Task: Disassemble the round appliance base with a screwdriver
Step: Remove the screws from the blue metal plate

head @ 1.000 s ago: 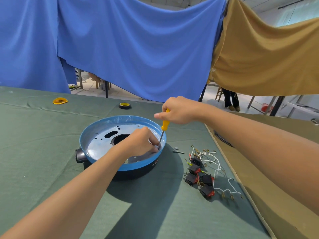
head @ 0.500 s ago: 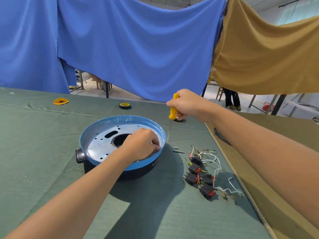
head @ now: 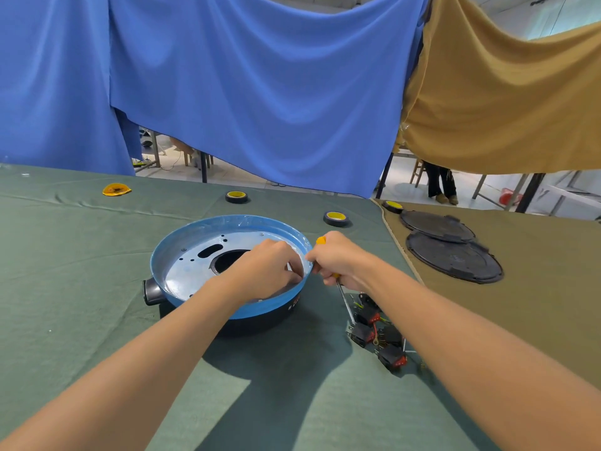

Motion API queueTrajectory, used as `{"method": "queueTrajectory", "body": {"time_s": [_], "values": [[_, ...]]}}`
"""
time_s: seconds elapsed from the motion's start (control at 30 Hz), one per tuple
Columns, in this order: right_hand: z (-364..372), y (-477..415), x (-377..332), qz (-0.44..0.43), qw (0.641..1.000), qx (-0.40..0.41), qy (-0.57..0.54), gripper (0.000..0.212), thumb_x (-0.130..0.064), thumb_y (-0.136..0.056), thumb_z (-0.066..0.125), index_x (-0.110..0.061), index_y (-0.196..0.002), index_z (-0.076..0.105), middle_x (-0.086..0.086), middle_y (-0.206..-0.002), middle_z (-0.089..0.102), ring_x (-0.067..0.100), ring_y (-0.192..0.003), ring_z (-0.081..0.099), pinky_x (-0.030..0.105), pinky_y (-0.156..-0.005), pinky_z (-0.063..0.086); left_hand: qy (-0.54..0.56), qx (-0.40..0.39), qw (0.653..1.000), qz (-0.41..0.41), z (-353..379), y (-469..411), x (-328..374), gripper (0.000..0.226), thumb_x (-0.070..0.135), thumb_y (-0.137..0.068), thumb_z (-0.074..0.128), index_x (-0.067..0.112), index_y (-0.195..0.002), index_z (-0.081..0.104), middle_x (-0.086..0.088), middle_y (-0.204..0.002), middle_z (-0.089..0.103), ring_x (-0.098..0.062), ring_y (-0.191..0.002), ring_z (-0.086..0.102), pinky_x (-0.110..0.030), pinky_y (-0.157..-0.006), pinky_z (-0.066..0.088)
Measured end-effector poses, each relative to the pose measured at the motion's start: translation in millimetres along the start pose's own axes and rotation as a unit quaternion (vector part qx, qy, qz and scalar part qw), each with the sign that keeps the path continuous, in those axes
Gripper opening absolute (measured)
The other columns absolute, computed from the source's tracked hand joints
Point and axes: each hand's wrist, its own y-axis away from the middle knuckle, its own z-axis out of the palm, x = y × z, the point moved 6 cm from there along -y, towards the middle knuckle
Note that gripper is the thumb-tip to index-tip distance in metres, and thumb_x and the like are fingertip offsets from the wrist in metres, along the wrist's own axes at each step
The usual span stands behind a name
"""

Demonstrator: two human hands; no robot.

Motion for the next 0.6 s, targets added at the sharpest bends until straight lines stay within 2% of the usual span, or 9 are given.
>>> {"method": "queueTrajectory", "body": {"time_s": [0.1, 0.2, 0.3, 0.47, 0.6], "values": [[1.6, -1.2, 2.2, 0.002, 1.0, 0.01, -0.023, 0.028, 0.001, -0.088, 0.045, -0.014, -0.068, 0.033, 0.008, -0.062, 0.04, 0.016, -0.046, 0.025, 0.022, -0.039, 0.022, 0.008, -0.015, 1.0, 0.006, 1.1, -1.2, -2.6, 0.018, 0.019, -0.091, 0.061, 0.021, -0.1, 0.077, 0.001, -0.099, 0.07, -0.015, -0.086, 0.059, -0.029, -0.075, 0.052], [4.1, 0.8, 5.1, 0.002, 0.999, 0.009, -0.042, 0.028, 0.001, -0.088, 0.043, -0.015, -0.068, 0.033, 0.007, -0.061, 0.037, 0.015, -0.047, 0.023, 0.021, -0.04, 0.02, 0.002, 0.005, 1.0, 0.002, 3.4, -3.3, -2.1, 0.017, 0.023, -0.093, 0.06, 0.019, -0.101, 0.075, 0.001, -0.099, 0.069, -0.013, -0.084, 0.056, -0.022, -0.07, 0.043], [5.0, 2.6, 5.6, -0.003, 0.999, 0.011, -0.052, 0.025, 0.001, -0.087, 0.042, -0.014, -0.07, 0.034, 0.007, -0.062, 0.036, 0.015, -0.047, 0.023, 0.022, -0.041, 0.019, -0.005, 0.01, 1.0, 0.001, 3.3, -4.3, 0.5, 0.02, 0.027, -0.094, 0.059, 0.019, -0.106, 0.072, 0.0, -0.103, 0.069, -0.013, -0.087, 0.057, -0.023, -0.073, 0.043], [5.9, 1.2, 5.7, -0.006, 0.999, 0.014, -0.048, 0.024, 0.002, -0.087, 0.04, -0.013, -0.069, 0.035, 0.007, -0.063, 0.037, 0.016, -0.05, 0.024, 0.021, -0.039, 0.02, -0.025, 0.013, 0.999, 0.026, 1.4, -2.2, 5.6, 0.022, 0.019, -0.095, 0.057, 0.02, -0.107, 0.074, 0.0, -0.105, 0.07, -0.012, -0.085, 0.054, -0.02, -0.072, 0.039], [7.2, -0.2, 6.8, -0.003, 0.999, 0.018, -0.043, 0.02, 0.001, -0.088, 0.039, -0.013, -0.074, 0.037, 0.007, -0.066, 0.035, 0.016, -0.052, 0.024, 0.021, -0.038, 0.02, -0.01, -0.023, 1.0, 0.016, 1.2, -3.5, 2.7, 0.021, 0.019, -0.094, 0.058, 0.021, -0.108, 0.074, 0.001, -0.107, 0.068, -0.012, -0.086, 0.054, -0.018, -0.072, 0.038]]}}
